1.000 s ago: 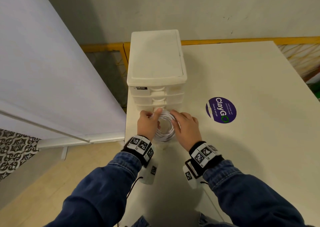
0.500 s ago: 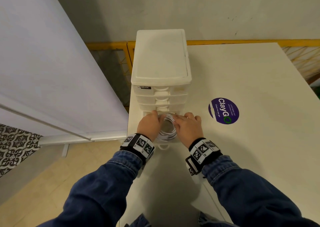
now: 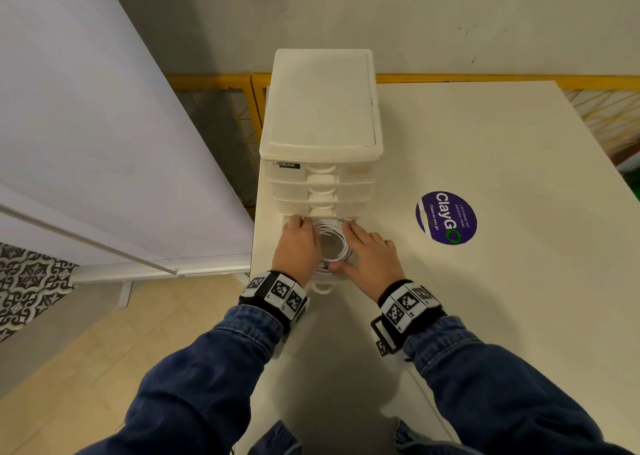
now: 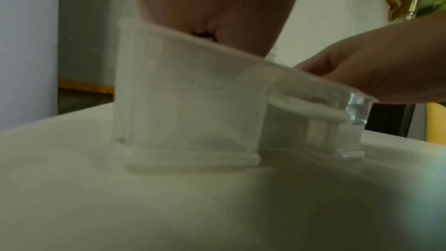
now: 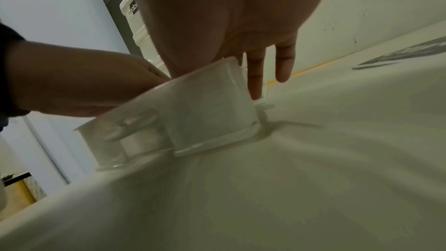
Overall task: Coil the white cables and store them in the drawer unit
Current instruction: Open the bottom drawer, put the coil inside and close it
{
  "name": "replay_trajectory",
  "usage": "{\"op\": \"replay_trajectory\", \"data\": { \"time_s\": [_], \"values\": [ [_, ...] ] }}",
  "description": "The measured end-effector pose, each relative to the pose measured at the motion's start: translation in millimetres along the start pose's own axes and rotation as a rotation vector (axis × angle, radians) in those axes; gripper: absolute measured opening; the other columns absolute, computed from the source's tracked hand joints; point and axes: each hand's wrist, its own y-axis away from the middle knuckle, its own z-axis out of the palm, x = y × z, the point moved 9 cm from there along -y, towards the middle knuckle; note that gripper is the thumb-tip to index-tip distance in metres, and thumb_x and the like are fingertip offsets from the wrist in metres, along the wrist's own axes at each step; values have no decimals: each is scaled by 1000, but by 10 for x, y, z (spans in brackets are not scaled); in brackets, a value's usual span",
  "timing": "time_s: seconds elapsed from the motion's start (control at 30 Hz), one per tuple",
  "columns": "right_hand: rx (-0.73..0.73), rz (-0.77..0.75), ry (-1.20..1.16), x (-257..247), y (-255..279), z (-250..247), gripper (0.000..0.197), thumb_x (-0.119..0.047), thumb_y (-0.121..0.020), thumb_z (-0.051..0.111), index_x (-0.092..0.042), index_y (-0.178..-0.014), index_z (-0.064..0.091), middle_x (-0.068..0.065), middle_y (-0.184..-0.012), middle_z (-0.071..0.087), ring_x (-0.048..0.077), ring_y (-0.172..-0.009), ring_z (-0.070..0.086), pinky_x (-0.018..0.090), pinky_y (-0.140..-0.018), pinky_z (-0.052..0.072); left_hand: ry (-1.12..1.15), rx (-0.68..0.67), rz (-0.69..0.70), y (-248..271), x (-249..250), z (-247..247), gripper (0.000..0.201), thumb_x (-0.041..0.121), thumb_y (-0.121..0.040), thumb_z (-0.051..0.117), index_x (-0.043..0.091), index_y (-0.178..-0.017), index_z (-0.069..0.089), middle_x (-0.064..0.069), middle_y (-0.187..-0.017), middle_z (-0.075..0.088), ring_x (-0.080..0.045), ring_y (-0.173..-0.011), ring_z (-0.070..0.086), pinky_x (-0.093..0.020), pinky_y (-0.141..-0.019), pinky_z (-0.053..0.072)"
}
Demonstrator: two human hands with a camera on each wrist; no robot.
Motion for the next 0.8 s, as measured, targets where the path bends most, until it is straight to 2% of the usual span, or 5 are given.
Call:
{"op": "replay_trajectory", "data": {
  "time_s": [0.23,0.37,0.53,0.7,0.8],
  "values": [
    [98,-35,1,-6,18,-40,64,-48,-89,45,-24,-144,23,-3,-154,26,27,-121,45,40,-96,32,-141,107,137,116,137,-208,26,13,-84,47,1,-81,69,-17,-84,61,-34,-77,57,-42,-68,50],
    [159,-42,-25,40,23,-77,55,-53,-88,40,-27,-137,37,-4,-150,35,27,-113,51,41,-92,36,-188,187,201,88,116,-332,11,10,-73,65,8,-67,73,-11,-71,63,-32,-65,58,-37,-61,47],
    [190,-41,-7,32,31,-99,66,-60,-83,30,-22,-134,43,-2,-141,49,28,-103,56,40,-85,40,9,136,46,33,-45,-358,9,8,-77,70,0,-76,72,-17,-77,65,-35,-69,60,-42,-66,51],
    [54,-42,-4,61,13,-59,89,-75,-71,18,-23,-142,29,-6,-153,29,25,-121,44,42,-97,34,18,142,2,-14,-55,-361,12,13,-78,70,1,-73,70,-17,-76,65,-34,-65,59,-45,-66,51],
    [-53,-68,-45,62,51,-18,106,-84,-62,36,-23,-146,13,-6,-157,13,23,-132,32,42,-106,26,4,116,-15,-32,-65,-330,19,17,-81,70,-1,-76,70,-18,-81,64,-36,-70,59,-44,-69,49]
  ]
}}
